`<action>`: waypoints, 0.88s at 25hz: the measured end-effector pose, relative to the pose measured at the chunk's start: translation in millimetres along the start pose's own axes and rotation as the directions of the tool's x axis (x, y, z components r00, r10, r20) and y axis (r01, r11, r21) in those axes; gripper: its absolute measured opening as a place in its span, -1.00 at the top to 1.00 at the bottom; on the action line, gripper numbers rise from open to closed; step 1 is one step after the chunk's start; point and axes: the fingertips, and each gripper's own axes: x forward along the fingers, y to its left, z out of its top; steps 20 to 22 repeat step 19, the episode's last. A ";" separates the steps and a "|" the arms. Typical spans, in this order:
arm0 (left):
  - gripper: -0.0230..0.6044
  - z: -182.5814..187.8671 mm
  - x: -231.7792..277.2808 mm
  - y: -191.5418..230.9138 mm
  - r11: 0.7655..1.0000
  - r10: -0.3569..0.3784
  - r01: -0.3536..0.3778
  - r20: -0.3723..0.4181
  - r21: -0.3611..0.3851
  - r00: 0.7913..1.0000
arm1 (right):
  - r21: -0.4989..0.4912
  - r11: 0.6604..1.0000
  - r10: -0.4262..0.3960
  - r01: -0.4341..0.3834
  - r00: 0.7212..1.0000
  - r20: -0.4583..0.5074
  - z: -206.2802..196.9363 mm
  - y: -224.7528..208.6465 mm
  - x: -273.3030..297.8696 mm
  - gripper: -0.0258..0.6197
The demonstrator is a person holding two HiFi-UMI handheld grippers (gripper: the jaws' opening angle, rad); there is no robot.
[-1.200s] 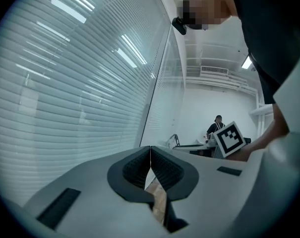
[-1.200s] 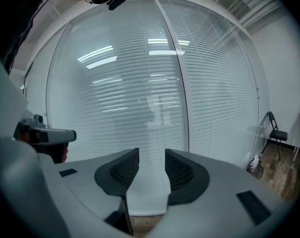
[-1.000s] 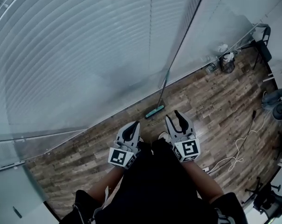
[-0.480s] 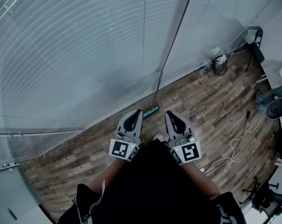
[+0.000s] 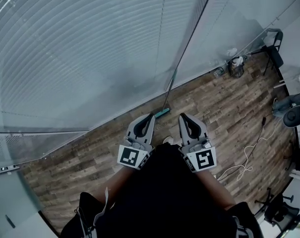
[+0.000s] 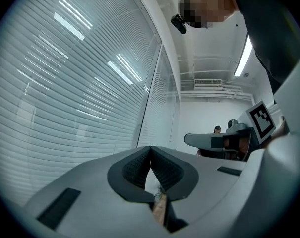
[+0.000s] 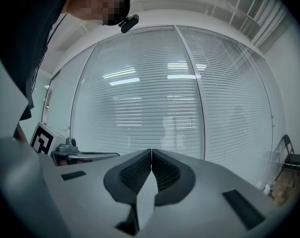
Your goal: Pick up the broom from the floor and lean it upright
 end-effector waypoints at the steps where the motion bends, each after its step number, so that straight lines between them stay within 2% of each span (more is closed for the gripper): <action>1: 0.87 1.5 -2.3 -1.1 1.000 -0.001 0.001 0.005 0.004 1.000 | -0.006 1.000 0.003 -0.003 1.000 -0.007 -1.0 2.8 -1.2 0.85; 4: 0.87 4.7 -6.4 4.8 1.000 0.012 -0.012 0.017 0.007 1.000 | -0.018 1.000 0.006 -0.007 1.000 -0.023 -4.4 8.5 4.2 0.86; 11: 0.87 -4.4 -17.8 18.8 0.998 0.059 -0.059 0.006 -0.038 0.998 | -0.037 0.999 0.028 -0.030 0.998 -0.057 -16.3 19.0 18.0 0.86; 19: 0.87 5.4 -43.0 66.5 0.986 0.165 -0.165 0.012 -0.007 0.986 | -0.042 0.998 0.031 -0.035 0.995 -0.091 -21.3 37.2 31.9 0.86; 22: 0.87 5.4 -43.0 66.5 0.986 0.165 -0.165 0.012 -0.007 0.986 | -0.042 0.998 0.031 -0.035 0.995 -0.091 -21.3 37.2 31.9 0.86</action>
